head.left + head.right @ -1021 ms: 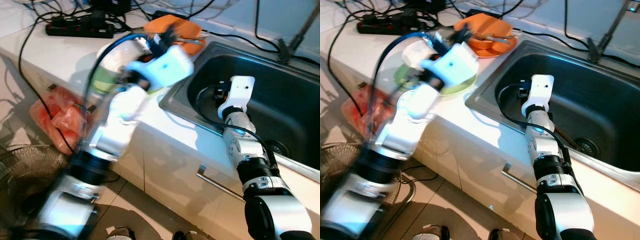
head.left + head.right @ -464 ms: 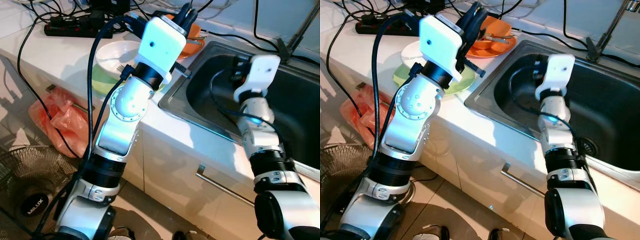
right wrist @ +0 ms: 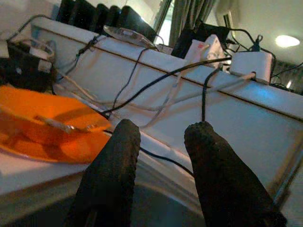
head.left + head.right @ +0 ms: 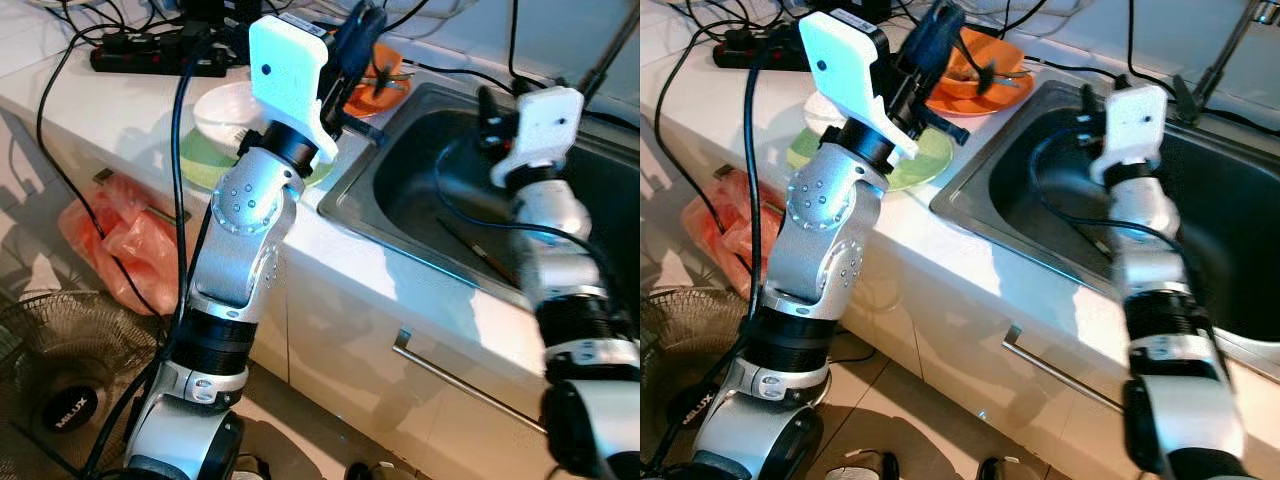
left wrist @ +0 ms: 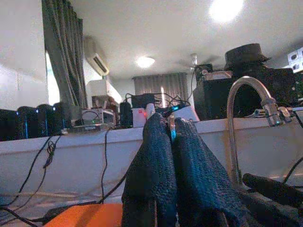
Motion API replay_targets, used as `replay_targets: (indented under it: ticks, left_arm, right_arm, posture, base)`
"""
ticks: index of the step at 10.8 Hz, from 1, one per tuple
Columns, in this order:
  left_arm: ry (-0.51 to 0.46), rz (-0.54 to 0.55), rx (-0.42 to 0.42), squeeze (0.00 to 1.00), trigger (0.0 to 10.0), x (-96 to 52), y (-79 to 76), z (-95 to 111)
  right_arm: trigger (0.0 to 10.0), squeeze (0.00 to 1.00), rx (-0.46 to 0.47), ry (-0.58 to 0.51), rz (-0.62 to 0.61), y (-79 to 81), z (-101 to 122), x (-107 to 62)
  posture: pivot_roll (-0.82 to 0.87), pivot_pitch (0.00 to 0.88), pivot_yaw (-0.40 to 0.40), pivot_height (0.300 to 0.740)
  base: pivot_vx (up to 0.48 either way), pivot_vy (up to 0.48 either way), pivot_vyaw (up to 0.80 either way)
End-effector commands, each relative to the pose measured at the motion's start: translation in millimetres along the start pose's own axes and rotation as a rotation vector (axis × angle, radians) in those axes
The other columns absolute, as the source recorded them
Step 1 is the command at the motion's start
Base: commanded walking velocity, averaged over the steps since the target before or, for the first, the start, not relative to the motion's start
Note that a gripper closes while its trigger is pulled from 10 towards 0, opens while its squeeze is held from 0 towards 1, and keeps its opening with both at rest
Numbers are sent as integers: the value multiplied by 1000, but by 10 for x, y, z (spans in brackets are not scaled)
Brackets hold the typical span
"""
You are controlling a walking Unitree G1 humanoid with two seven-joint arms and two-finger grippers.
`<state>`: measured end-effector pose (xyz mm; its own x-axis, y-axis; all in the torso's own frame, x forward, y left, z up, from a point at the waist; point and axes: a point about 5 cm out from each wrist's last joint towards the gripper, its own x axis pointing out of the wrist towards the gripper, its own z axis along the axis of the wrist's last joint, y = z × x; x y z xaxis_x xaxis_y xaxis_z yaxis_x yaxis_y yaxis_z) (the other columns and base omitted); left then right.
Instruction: Kitchen organization
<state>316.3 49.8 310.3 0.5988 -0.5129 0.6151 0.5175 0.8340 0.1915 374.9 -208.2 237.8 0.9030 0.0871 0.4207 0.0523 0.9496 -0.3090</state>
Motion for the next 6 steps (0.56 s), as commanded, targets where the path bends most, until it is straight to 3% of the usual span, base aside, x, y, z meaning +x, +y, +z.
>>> replay_targets:
  ticks: [1,2,3,6]
  left_arm:
    - [-18,-21,-26,0,10000,1,-39,43]
    - [-15,-20,-53,0,10000,-2,-42,34]
    - [2,-21,-135,0,10000,-30,-37,-7]
    - [6,-39,-142,0,10000,-39,-61,-16]
  right_arm:
    - [10000,1000,-35,15,11,-52,-41,-39]
    - [10000,1000,-58,21,20,-84,-53,-51]
    - [10000,1000,-153,1,73,-42,-26,-57]
    - [10000,1000,-153,-15,145,55,-19,-79]
  posture:
    - [60,94,-37,740]
    - [60,94,-37,740]
    - [50,98,-29,740]
    - [50,96,-27,740]
  base:
    - [0,0,0]
    - [0,0,0]
    - [0,0,0]
    - [0,0,0]
